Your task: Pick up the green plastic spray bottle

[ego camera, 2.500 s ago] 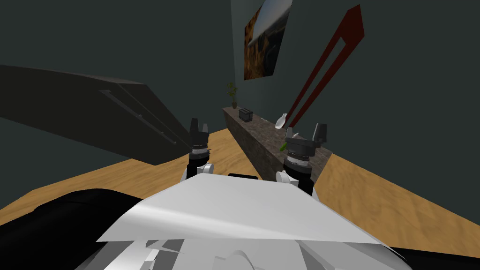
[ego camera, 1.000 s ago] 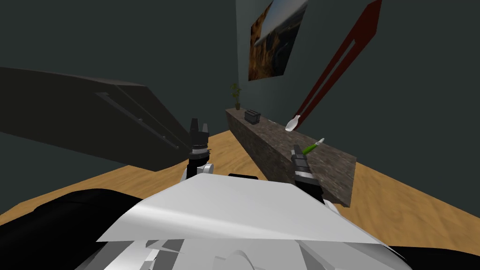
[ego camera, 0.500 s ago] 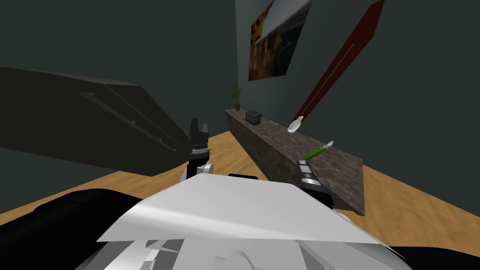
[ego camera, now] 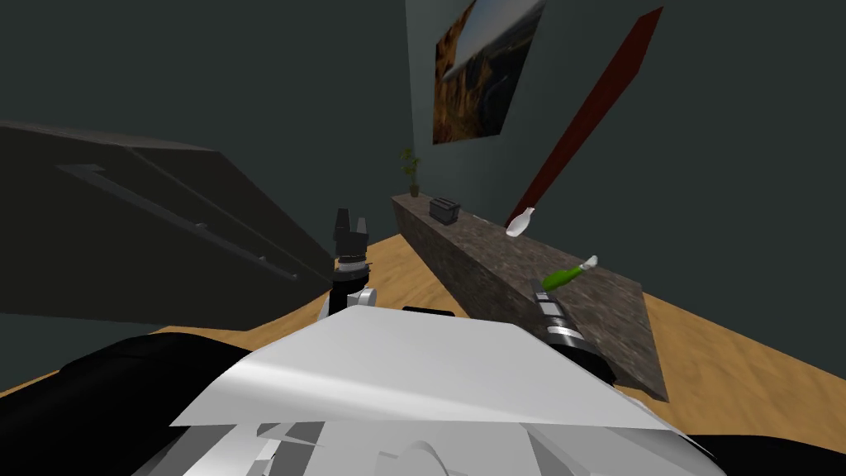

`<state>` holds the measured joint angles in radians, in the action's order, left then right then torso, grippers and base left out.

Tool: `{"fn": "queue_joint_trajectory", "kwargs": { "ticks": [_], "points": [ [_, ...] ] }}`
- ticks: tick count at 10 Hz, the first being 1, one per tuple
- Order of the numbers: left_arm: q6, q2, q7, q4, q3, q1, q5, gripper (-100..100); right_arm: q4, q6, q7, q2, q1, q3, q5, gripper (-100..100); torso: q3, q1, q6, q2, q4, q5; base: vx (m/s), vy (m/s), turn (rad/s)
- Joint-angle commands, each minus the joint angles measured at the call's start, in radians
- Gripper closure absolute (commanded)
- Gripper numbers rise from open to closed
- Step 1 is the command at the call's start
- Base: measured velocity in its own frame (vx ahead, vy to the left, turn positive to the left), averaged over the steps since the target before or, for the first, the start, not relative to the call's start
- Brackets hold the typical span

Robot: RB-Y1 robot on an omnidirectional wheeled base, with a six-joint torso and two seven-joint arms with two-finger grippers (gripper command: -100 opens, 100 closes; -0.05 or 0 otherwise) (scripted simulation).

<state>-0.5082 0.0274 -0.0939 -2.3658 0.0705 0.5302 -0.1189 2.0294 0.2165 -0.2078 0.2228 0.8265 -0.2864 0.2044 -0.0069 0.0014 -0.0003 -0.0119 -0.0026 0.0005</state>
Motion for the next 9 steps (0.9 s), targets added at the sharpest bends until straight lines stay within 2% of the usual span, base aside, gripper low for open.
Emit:
{"fn": "queue_joint_trajectory", "kwargs": {
  "ticks": [1,2,3,9],
  "points": [
    [0.000,0.000,0.000,0.000,0.000,0.000,0.000,0,-0.018,-0.041,-0.028,0.015,0.017,-0.031,0.020,-100,0.000,0.000,0.000,0.000,0.000,0.000,0.193,0.048,-0.121],
    [0.000,0.000,0.000,0.000,0.000,0.000,0.000,0,-0.026,-0.068,-0.043,0.027,0.025,-0.050,0.033,-100,-0.001,0.001,0.000,-0.001,0.000,0.000,0.190,0.064,-0.147],
    [0.000,0.000,0.000,0.000,0.000,0.000,0.000,0,-0.026,-0.068,-0.043,0.027,0.025,-0.050,0.033,-100,-0.001,0.001,0.000,-0.001,0.000,0.000,0.126,0.030,-0.055],
    [0.000,0.000,0.000,0.000,0.000,0.000,0.000,0,-0.062,-0.219,-0.122,0.103,0.066,-0.156,0.104,-100,-0.001,-0.001,0.000,-0.002,-0.001,0.000,0.177,0.018,-0.132]
  ]
}}
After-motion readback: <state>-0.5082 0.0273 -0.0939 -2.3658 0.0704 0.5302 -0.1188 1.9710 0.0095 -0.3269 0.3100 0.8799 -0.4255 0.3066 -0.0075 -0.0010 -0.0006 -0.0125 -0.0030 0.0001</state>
